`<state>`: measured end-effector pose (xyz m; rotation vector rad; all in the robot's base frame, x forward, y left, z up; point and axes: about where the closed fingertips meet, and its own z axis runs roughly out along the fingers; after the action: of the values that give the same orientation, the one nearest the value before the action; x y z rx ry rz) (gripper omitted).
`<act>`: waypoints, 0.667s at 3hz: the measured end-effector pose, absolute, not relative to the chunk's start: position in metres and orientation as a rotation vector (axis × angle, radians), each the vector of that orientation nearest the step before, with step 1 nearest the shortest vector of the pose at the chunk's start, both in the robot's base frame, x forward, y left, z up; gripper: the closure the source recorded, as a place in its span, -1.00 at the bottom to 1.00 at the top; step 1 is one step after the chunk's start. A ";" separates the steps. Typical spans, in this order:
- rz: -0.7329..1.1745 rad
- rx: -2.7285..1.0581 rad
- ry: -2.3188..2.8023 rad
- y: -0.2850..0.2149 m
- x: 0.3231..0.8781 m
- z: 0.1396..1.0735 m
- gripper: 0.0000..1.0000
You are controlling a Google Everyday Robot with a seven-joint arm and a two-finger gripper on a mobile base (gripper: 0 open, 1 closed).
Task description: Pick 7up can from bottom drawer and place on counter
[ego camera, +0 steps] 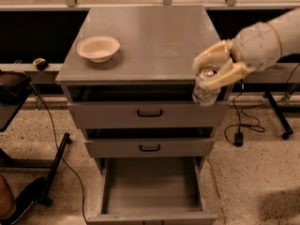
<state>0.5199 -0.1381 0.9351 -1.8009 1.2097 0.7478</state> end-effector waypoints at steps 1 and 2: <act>0.860 -1.696 1.259 -0.124 0.564 0.959 1.00; 0.872 -1.508 1.401 -0.126 0.607 0.978 1.00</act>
Offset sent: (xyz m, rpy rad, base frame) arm 0.1510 -0.0004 0.0626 0.2054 0.2816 -0.4494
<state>0.6068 -0.1260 0.9780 -1.5077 1.4013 0.8718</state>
